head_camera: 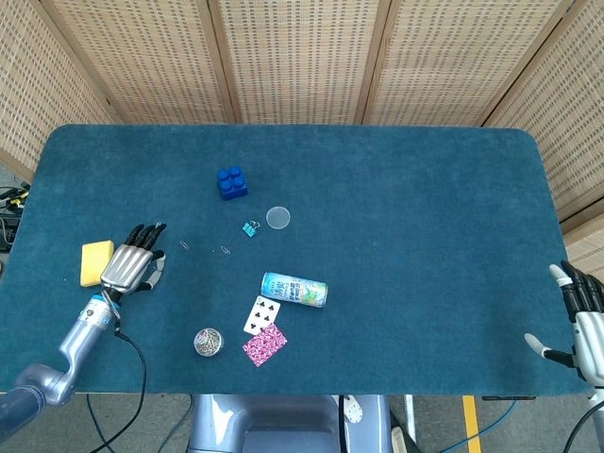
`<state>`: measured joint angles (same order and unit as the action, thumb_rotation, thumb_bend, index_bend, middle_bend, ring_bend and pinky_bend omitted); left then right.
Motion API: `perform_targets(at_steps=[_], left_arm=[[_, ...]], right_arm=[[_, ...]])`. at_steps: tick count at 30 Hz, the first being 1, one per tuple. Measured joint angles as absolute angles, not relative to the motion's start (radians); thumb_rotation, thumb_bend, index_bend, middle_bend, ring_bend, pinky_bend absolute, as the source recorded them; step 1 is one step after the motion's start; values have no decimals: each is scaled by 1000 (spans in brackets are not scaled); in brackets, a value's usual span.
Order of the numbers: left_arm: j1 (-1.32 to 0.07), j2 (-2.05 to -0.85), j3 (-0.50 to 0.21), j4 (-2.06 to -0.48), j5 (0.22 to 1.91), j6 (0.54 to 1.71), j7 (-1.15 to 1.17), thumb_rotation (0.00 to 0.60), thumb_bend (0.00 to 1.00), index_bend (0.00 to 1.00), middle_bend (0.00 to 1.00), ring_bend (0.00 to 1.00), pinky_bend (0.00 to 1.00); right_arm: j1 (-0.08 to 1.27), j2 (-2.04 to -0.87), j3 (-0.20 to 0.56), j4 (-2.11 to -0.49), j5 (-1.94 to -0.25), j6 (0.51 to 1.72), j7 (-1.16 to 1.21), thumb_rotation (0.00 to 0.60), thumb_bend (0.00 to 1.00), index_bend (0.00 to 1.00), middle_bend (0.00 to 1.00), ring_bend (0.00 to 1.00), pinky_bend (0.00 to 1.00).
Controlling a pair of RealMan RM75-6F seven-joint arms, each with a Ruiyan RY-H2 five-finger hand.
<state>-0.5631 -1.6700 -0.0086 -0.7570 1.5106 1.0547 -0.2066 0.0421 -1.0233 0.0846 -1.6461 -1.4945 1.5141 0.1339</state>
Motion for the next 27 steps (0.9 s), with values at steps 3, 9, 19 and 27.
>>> perform_targets(at_steps=[3,9,19,27], left_arm=[[-560,-1630,-10,-824,1527,1100,-207,600,412,710,0,0,0],[-551,-1538,10,-1007,1598,1200,-168,600,412,718,0,0,0],[-523,-1431,145,-1295,1803,1298,-27,600,415,746,0,0,0],[-501,-1415,202,-1380,1854,1271,90,600,416,746,0,0,0]], right_arm=[[41,-1023,84,-1647,-1495,1516,135,600,0,39,0,0,0],[40,-1022,84,-1647,-1497,1519,139,600,0,39,0,0,0],[39,-1018,85,-1644,-1496,1521,156,600,0,39,0,0,0],[37,-1014,85,-1642,-1497,1522,169,600,0,39,0,0,0]])
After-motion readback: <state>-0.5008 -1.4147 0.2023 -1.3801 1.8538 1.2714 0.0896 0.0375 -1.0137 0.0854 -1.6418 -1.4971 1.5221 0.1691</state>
